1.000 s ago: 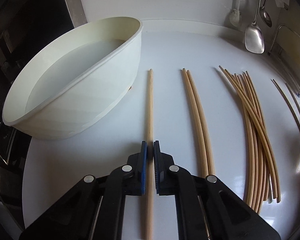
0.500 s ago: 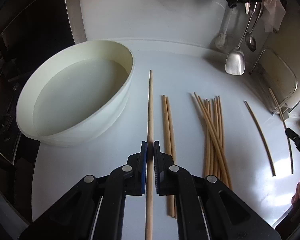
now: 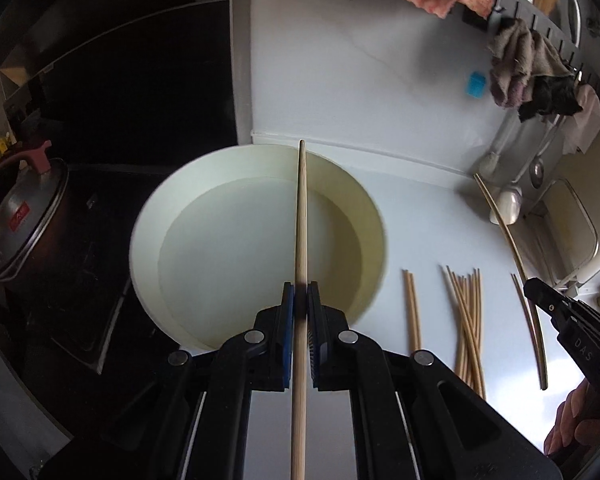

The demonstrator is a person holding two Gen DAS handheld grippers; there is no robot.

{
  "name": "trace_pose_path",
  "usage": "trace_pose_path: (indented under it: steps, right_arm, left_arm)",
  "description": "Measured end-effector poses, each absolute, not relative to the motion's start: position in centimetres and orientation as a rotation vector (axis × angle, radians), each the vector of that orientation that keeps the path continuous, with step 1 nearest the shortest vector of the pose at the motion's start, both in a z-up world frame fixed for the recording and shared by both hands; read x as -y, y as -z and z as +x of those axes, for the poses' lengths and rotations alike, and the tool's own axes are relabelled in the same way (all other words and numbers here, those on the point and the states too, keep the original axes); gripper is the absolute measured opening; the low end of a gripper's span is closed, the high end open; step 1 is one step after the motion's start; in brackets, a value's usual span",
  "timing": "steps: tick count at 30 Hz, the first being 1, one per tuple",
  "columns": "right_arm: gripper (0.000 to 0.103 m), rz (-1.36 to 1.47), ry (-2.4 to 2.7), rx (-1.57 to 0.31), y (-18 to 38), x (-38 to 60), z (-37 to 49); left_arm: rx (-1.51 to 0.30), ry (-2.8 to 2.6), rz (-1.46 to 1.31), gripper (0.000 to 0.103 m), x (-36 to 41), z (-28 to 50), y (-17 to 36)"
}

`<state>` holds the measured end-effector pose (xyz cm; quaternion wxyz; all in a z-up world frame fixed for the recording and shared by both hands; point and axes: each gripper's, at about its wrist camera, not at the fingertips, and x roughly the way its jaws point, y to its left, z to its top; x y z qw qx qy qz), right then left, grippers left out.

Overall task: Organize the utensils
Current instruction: 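Carry the held chopsticks with both tools over the white water basin, then open both tools to drop the chopsticks into the basin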

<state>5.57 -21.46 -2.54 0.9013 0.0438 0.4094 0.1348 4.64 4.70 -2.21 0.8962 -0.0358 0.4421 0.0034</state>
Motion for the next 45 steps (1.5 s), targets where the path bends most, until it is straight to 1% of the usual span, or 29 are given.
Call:
trace_pose_path:
  steps: [6,12,20,28,36,37,39,40,41,42,44,45]
  right_arm:
    - [0.006,0.093,-0.358,-0.896,3.0,11.2,10.2]
    - [0.006,0.091,-0.348,-0.984,5.9,3.8,13.5]
    - [0.006,0.107,-0.26,-1.113,10.2,2.1,16.8]
    - [0.006,0.09,-0.201,-1.176,11.5,1.4,18.2]
    - [0.007,0.085,-0.191,-1.204,12.2,1.9,18.4]
    - [0.008,0.084,-0.19,-1.206,12.2,1.9,18.5]
    - [0.009,0.079,-0.187,-1.204,12.4,1.6,19.0]
    - [0.011,0.076,-0.186,-1.203,12.3,1.7,19.0]
    - [0.014,0.073,-0.186,-1.201,12.2,1.7,18.9]
    - [0.016,0.071,-0.186,-1.195,12.0,1.8,18.9]
    - [0.023,0.064,-0.186,-1.174,11.3,2.0,18.5]
    - [0.025,0.061,-0.188,-1.161,10.9,2.1,18.2]
  left_arm:
    - [-0.944,-0.003,-0.089,0.007,-11.0,9.4,3.8]
    - [-1.016,0.039,-0.073,0.007,-14.0,13.1,7.5]
    - [-1.079,0.093,-0.045,0.007,-14.8,16.0,10.7]
    - [-1.14,0.112,-0.036,0.007,-15.0,17.4,13.1]
    - [-1.172,0.117,-0.04,0.008,-14.5,18.1,14.0]
    - [-1.175,0.117,-0.042,0.009,-14.5,18.1,14.0]
    - [-1.176,0.109,-0.04,0.015,-14.6,18.0,14.0]
    - [-1.174,0.107,-0.041,0.022,-15.0,17.8,13.9]
    - [-1.17,0.103,-0.042,0.026,-15.1,17.7,13.7]
    - [-1.164,0.1,-0.044,0.028,-15.3,17.6,13.5]
    - [-1.148,0.098,-0.048,0.036,-15.7,17.2,12.9]
    - [-1.139,0.096,-0.048,0.037,-15.9,17.1,12.6]
